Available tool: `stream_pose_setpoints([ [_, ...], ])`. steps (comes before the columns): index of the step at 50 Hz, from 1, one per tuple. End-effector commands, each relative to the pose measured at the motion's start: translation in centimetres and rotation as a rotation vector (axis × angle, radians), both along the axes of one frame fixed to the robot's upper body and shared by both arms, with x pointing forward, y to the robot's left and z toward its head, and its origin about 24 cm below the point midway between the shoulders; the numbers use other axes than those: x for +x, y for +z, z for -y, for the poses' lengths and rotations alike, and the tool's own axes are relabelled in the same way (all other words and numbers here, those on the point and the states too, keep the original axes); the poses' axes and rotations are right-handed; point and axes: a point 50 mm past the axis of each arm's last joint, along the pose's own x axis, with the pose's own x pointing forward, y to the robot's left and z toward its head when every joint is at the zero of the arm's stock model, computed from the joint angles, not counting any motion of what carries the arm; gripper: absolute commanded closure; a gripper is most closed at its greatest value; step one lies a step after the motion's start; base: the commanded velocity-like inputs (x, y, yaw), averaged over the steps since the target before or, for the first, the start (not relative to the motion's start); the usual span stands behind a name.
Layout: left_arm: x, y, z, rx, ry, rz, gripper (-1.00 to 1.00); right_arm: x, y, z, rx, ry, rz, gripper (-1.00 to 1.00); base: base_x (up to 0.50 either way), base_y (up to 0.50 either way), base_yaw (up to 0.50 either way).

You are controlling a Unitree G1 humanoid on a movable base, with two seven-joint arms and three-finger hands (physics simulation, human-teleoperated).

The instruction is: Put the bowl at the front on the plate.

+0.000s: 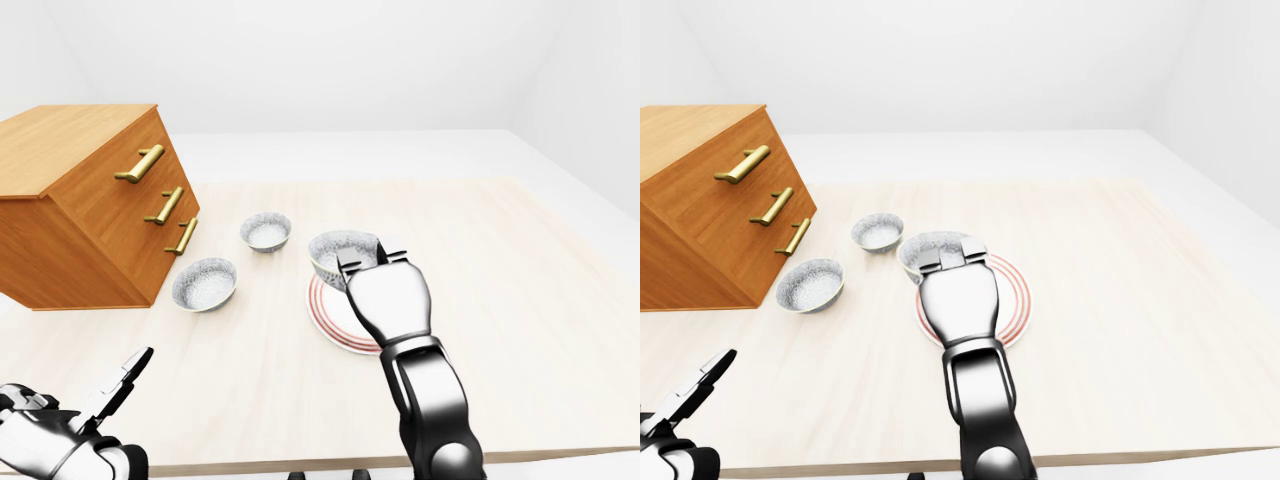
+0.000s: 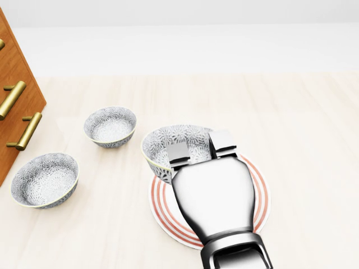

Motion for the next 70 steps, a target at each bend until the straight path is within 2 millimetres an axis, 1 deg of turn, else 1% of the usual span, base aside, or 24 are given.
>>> stream_pose_setpoints([
  [1,0.0,0.1,0.0,0.002,0.001,0.000,-1.00,-0.6,-0.6,1.5,-0.048,-0.041,0.058,1.00,0.00,0.00,0.00],
  [3,-0.1,0.4,0.0,0.010,0.001,0.010,-1.00,-0.7,-0.4,1.5,-0.048,-0.042,0.086,1.00,0.00,0.00,0.00],
  [4,-0.1,0.1,0.0,0.004,0.000,0.001,-1.00,-0.7,-0.5,1.6,-0.038,-0.035,0.098,1.00,0.00,0.00,0.00],
  [5,-0.1,0.2,0.0,0.007,0.000,0.004,-1.00,-0.8,-0.3,1.6,-0.027,-0.033,0.117,1.00,0.00,0.00,0.00],
  [9,-0.1,0.0,0.0,0.003,-0.001,-0.002,-1.00,-1.0,-0.5,1.7,-0.014,-0.019,0.150,1.00,0.00,0.00,0.00],
  [13,0.1,-0.1,0.0,0.001,-0.002,-0.006,-1.00,-1.0,-0.4,1.8,-0.040,-0.026,0.187,1.00,0.00,0.00,0.00],
  [14,0.2,-0.4,0.0,-0.007,-0.004,-0.017,-1.00,-1.0,-0.5,1.8,-0.037,-0.022,0.193,1.00,0.00,0.00,0.00],
  [20,0.1,-0.1,0.0,0.004,-0.003,-0.010,-1.00,-0.6,-1.3,2.0,-0.050,-0.018,0.225,1.00,0.00,0.00,0.00],
  [22,0.1,-0.1,0.0,0.004,-0.002,-0.010,-1.00,-0.5,-1.4,2.0,-0.046,-0.016,0.226,1.00,0.00,0.00,0.00],
  [23,0.0,0.0,0.1,0.008,-0.002,-0.006,-1.00,-0.2,-2.0,2.1,-0.039,-0.010,0.226,1.00,0.00,0.00,0.00],
  [25,0.1,0.0,0.1,0.007,-0.003,-0.010,-1.00,-0.1,-2.1,2.0,-0.037,-0.008,0.221,1.00,0.00,0.00,0.00],
  [26,0.3,-0.4,0.0,-0.003,-0.003,-0.021,-1.00,-0.1,-2.2,2.0,-0.031,-0.001,0.223,1.00,0.00,0.00,0.00],
  [27,0.2,-0.3,0.0,0.001,-0.001,-0.015,-1.00,0.0,-2.4,1.9,-0.028,0.002,0.216,1.00,0.00,0.00,0.00],
  [28,0.2,-0.2,0.1,0.002,-0.002,-0.014,-1.00,0.2,-3.0,1.7,0.013,0.029,0.189,1.00,0.00,0.00,0.00],
  [29,0.2,-0.3,0.1,0.001,-0.002,-0.016,-1.00,0.2,-3.2,1.6,0.016,0.036,0.178,1.00,0.00,0.00,0.00],
  [52,0.2,-0.3,0.1,0.001,-0.002,-0.016,-1.00,0.2,-3.2,1.5,0.014,0.042,0.177,1.00,0.00,0.00,0.00],
  [54,0.3,-0.3,0.1,0.001,-0.003,-0.019,-1.00,0.2,-3.6,1.6,0.012,0.039,0.169,1.00,0.00,0.00,0.00],
  [58,0.2,-0.1,0.1,0.008,-0.002,-0.011,-1.00,0.0,-4.1,2.0,-0.014,0.027,0.167,1.00,0.00,0.00,0.00],
  [59,0.0,0.4,0.1,0.019,0.001,0.006,-1.00,-0.1,-4.1,2.2,-0.040,0.021,0.185,1.00,0.00,0.00,0.00],
  [60,0.0,0.3,0.1,0.016,0.001,0.001,-1.00,-0.3,-3.9,2.2,-0.056,0.017,0.205,1.00,0.00,0.00,0.00],
  [64,0.0,0.3,0.1,0.017,0.000,0.001,-1.00,-0.7,-4.1,2.4,-0.090,0.004,0.211,1.00,0.00,0.00,0.00],
  [68,-0.1,0.5,0.1,0.020,0.002,0.008,-1.00,-0.6,-4.6,2.4,-0.128,0.001,0.202,1.00,0.00,0.00,0.00],
  [70,0.0,0.3,0.0,0.014,0.002,0.003,-1.00,-0.5,-4.8,2.3,-0.140,0.002,0.200,1.00,0.00,0.00,0.00],
])
